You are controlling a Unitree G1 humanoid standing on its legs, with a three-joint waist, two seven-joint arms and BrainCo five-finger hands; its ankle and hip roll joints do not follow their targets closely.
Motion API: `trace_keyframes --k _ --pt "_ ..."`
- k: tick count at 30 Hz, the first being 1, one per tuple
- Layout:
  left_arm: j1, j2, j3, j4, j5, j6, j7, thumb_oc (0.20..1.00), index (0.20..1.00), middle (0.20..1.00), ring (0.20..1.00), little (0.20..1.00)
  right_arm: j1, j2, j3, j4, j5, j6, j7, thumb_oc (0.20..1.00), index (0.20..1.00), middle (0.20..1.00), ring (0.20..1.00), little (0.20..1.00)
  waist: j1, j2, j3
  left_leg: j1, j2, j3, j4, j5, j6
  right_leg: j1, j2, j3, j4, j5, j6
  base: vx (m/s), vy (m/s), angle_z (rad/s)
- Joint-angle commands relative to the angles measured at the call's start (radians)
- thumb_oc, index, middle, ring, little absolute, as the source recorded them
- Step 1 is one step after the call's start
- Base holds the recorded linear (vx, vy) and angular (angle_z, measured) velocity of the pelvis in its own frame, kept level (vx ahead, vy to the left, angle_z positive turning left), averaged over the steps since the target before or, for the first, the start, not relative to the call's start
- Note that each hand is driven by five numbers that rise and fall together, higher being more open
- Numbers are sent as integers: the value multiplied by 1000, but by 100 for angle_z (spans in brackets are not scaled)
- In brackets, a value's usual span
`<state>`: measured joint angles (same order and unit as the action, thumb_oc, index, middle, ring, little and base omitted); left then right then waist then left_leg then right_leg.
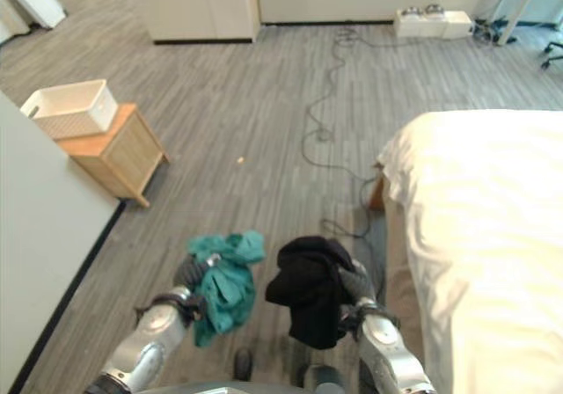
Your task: Tidy up the quilt and then pick up the clothes from the bed and put them into the laundry hamper.
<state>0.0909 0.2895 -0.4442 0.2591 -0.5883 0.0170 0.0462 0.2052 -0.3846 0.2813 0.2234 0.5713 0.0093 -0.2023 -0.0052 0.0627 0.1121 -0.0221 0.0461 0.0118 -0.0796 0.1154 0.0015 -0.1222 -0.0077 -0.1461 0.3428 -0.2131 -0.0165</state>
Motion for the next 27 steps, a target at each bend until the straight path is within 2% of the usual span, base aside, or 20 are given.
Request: trace_keyframes --k 1,4,6,8,9,11,12,13,15,16,17,20,22,23,24,25,26,27 --pt "-48 -11 34 -27 -20 -55 -16 200 200 200 200 200 -26 20 -10 -68 50 -5 18 200 200 200 200 200 -8 -66 16 33 -72 -21 13 -68 15 179 -49 -21 -385 238 119 107 111 17" --pt "-63 -9 30 -35 -6 -43 -4 200 200 200 200 200 -48 25 -3 -77 61 11 -1 200 200 200 200 200 8 -60 35 14 -75 -19 56 -82 36 166 -74 -38 -296 210 125 92 108 24" --pt "-65 11 35 -70 -3 -21 -5 200 200 200 200 200 -68 42 9 -88 60 17 -26 200 200 200 200 200 25 -56 52 -12 -86 -20 105 -105 64 134 -107 -46 -161 194 139 88 153 17" --pt "-59 21 37 -92 -6 -4 -8 200 200 200 200 200 -77 54 15 -98 56 32 -43 200 200 200 200 200 31 -54 61 -25 -91 -10 127 -117 83 121 -122 -47 -94 194 148 87 178 1" --pt "-58 25 34 -97 -13 6 -22 200 200 200 200 200 -89 66 28 -110 52 45 -77 200 200 200 200 200 37 -33 76 -37 -88 2 156 -133 106 70 -155 -44 85 217 148 127 275 10" --pt "-63 28 20 -92 -18 16 -28 200 200 200 200 200 -85 76 40 -118 48 47 -104 200 200 200 200 200 38 -11 103 -40 -93 -8 181 -160 135 -9 -170 -31 321 239 143 144 243 13" --pt "-64 28 19 -91 -17 16 -28 200 200 200 200 200 -84 77 40 -119 48 47 -106 200 200 200 200 200 39 -12 105 -41 -97 -7 181 -161 137 -21 -174 -27 341 239 144 172 116 35" --pt "-70 26 2 -79 -18 3 -11 200 200 200 200 200 -89 78 49 -111 53 36 -108 200 200 200 200 200 43 -3 133 -35 -101 -7 185 -170 144 -97 -197 -52 392 260 135 177 5 30" --pt "-71 28 -4 -76 -25 -17 -4 200 200 200 200 200 -96 72 54 -109 55 22 -98 200 200 200 200 200 38 -7 155 -35 -104 -9 196 -185 146 -153 -199 -64 355 269 130 212 -94 1" --pt "-71 35 -7 -85 -30 -39 2 200 200 200 200 200 -96 59 54 -121 54 12 -86 200 200 200 200 200 20 -26 180 -28 -113 -17 203 -212 134 -177 -184 -61 175 282 129 360 -250 -16" --pt "-77 37 -15 -79 -34 -62 12 200 200 200 200 200 -98 50 48 -124 52 7 -74 200 200 200 200 200 -3 -48 192 -20 -125 -27 202 -239 125 -182 -179 -52 5 324 140 469 -307 -16" --pt "-83 21 -38 -25 -29 -112 21 200 200 200 200 200 -80 47 34 -112 54 -10 -45 200 200 200 200 200 -44 -81 199 52 -129 -48 197 -320 117 -196 -215 -36 -247 426 173 599 -265 15" --pt "-78 18 -39 -16 -24 -120 18 200 200 200 200 200 -72 49 32 -112 54 -12 -42 200 200 200 200 200 -46 -81 199 70 -123 -51 204 -336 114 -194 -216 -41 -256 431 174 533 -214 25" --pt "-54 11 -34 -9 -3 -126 8 200 200 200 200 200 -47 53 28 -113 62 -14 -36 200 200 200 200 200 -55 -93 179 106 -104 -66 233 -368 98 -158 -209 -36 -265 401 180 548 -229 22" --pt "-54 11 -34 -9 -3 -126 8 200 200 200 200 200 -47 53 28 -113 62 -14 -36 200 200 200 200 200 -55 -93 179 106 -104 -66 233 -368 98 -158 -209 -36 -265 401 180 847 -385 29" --pt "-34 -2 -29 4 18 -122 9 200 200 200 200 200 -36 60 27 -105 74 -16 -34 200 200 200 200 200 -67 -95 157 132 -63 -73 326 -355 70 -134 -193 -23 -226 348 171 622 -294 39" --pt "-30 -5 -20 7 16 -120 2 200 200 200 200 200 -38 58 28 -102 74 -21 -30 200 200 200 200 200 -74 -87 152 145 -23 -56 380 -306 49 -125 -175 -24 -195 314 155 896 -432 62" --pt "-25 -2 -5 2 9 -117 -15 200 200 200 200 200 -36 44 27 -116 73 -21 -23 200 200 200 200 200 -88 -77 143 151 43 -26 469 -190 9 -106 -141 -27 -167 270 129 754 -419 68"
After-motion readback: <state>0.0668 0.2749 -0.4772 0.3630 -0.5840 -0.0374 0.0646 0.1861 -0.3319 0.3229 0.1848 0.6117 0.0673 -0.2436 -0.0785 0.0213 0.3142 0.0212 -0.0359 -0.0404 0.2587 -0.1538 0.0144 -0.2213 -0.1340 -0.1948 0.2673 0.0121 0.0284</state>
